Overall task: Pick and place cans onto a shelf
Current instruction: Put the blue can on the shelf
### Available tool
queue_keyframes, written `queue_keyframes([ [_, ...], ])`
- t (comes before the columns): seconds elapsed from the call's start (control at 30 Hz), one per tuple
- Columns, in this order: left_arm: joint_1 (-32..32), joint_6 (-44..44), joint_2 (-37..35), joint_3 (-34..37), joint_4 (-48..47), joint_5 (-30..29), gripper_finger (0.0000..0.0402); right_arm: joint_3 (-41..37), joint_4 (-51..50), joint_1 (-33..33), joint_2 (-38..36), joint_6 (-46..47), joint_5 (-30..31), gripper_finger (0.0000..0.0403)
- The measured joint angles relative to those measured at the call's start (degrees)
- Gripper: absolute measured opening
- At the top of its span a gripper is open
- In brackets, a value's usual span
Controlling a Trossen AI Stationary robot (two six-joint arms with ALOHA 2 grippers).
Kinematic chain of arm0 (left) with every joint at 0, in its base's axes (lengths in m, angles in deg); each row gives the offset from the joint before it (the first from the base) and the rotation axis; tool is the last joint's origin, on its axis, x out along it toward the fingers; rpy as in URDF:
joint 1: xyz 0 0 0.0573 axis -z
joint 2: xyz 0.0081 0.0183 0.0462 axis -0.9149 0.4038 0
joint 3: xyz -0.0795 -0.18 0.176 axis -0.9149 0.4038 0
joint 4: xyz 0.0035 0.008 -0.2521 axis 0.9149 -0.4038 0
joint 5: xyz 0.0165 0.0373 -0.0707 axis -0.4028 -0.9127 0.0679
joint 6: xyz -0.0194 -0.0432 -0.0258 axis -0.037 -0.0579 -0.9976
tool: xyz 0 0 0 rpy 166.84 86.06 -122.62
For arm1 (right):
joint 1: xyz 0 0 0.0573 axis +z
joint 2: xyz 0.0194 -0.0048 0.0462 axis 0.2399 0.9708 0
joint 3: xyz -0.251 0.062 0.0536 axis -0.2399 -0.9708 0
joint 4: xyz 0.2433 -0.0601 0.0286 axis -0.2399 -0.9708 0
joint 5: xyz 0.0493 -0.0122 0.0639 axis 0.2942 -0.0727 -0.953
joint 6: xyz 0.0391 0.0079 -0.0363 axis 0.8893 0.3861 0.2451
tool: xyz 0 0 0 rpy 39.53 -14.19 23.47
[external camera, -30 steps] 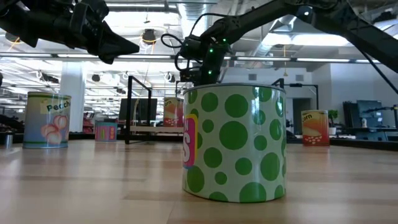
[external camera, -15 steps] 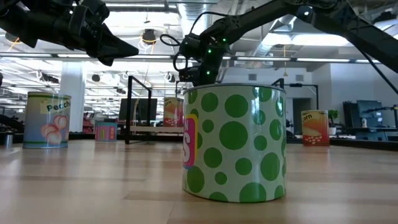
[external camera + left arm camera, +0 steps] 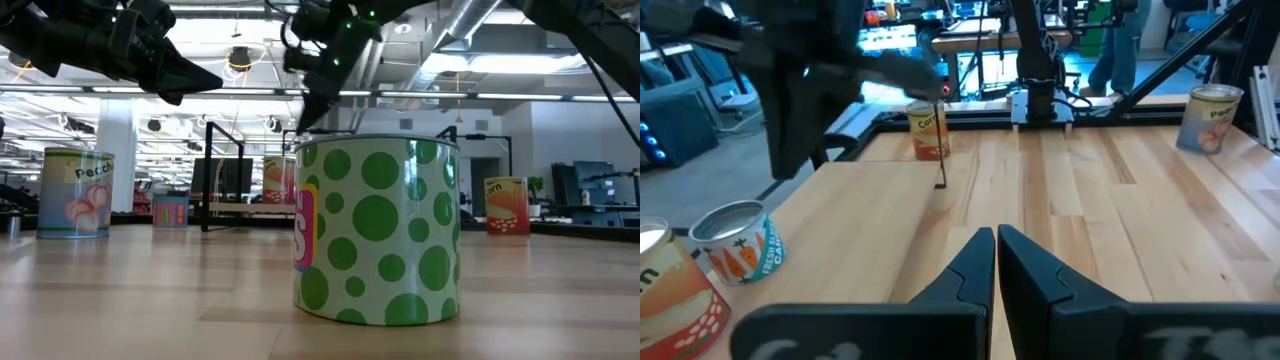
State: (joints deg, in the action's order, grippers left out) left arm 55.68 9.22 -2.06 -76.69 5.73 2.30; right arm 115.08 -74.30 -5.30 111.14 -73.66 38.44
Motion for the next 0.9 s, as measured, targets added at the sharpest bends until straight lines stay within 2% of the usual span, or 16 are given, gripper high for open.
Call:
queue_keyframes([
  [0.23,0.02,0.00,-0.01,0.00,-0.06,0.74,0.0008,-9.01,17.48,5.81,0.00,3.75,-2.77,0.0007],
  [0.47,0.04,-0.02,-0.02,0.02,-1.74,3.23,0.0008,-22.42,39.98,11.34,-1.65,9.47,-0.85,0.0005],
  [0.67,0.77,0.33,-0.02,0.02,-2.92,3.51,0.0008,-37.44,55.37,14.85,-10.27,13.42,4.72,0.0004],
  [0.9,1.88,0.66,0.00,0.01,-3.10,7.17,0.0008,-60.04,77.81,18.05,-22.64,15.18,5.54,0.0004],
])
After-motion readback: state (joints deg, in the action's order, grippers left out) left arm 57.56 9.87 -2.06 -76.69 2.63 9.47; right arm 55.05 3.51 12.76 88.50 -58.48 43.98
